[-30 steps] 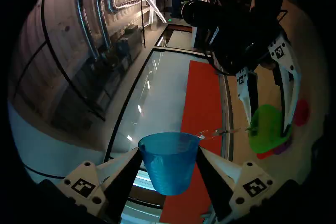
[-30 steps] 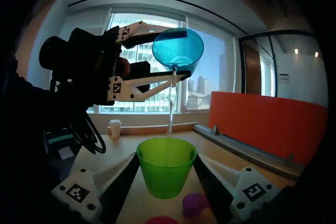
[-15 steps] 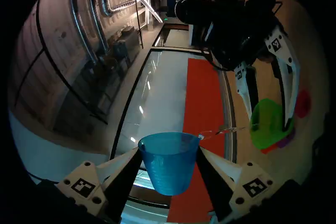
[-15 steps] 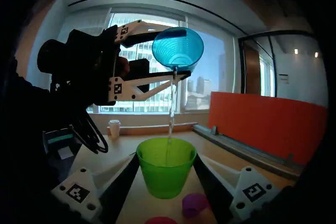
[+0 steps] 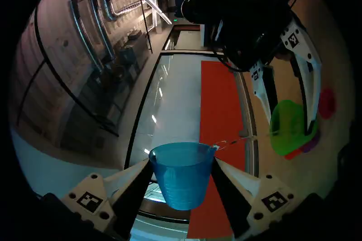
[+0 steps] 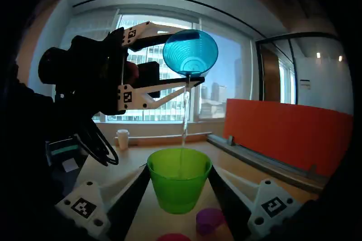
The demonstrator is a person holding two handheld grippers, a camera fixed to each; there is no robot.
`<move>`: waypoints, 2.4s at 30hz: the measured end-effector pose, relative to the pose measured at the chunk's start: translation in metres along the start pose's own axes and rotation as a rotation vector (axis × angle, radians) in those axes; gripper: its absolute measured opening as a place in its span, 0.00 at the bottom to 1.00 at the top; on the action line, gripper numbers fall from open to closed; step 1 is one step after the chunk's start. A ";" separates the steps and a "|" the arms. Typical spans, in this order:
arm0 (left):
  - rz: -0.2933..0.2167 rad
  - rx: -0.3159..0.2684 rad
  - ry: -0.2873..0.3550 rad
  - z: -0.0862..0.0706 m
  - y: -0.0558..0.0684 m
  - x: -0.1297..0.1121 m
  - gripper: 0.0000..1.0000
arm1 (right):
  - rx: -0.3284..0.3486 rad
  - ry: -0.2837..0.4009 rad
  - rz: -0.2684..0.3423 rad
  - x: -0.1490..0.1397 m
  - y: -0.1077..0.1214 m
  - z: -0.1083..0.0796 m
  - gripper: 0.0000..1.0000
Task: Pour water
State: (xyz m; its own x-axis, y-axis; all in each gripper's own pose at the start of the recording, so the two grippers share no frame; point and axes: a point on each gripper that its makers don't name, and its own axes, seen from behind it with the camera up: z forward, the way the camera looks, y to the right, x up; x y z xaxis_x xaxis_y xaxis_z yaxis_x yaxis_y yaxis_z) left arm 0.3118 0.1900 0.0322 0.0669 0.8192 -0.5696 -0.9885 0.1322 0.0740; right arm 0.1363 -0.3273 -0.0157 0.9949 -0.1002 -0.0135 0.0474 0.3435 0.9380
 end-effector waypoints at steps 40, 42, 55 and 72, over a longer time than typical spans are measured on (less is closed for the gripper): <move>0.184 0.028 0.011 -0.004 -0.004 0.010 0.85 | -0.003 0.010 0.001 0.002 0.000 -0.001 0.91; 0.180 0.028 0.011 -0.004 -0.005 0.010 0.85 | -0.003 0.010 0.002 0.002 0.000 -0.002 0.91; 0.139 0.012 0.002 -0.003 -0.005 0.006 0.85 | -0.009 0.011 0.004 0.002 0.002 -0.001 0.91; -0.199 0.004 -0.016 0.005 -0.006 -0.005 0.85 | -0.021 0.023 0.007 0.007 0.006 -0.005 0.91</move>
State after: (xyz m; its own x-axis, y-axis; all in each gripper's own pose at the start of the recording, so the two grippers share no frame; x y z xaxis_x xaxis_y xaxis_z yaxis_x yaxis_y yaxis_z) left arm 0.3183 0.1876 0.0388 0.2636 0.7852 -0.5604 -0.9548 0.2952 -0.0354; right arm 0.1444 -0.3216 -0.0117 0.9970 -0.0761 -0.0157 0.0424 0.3634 0.9307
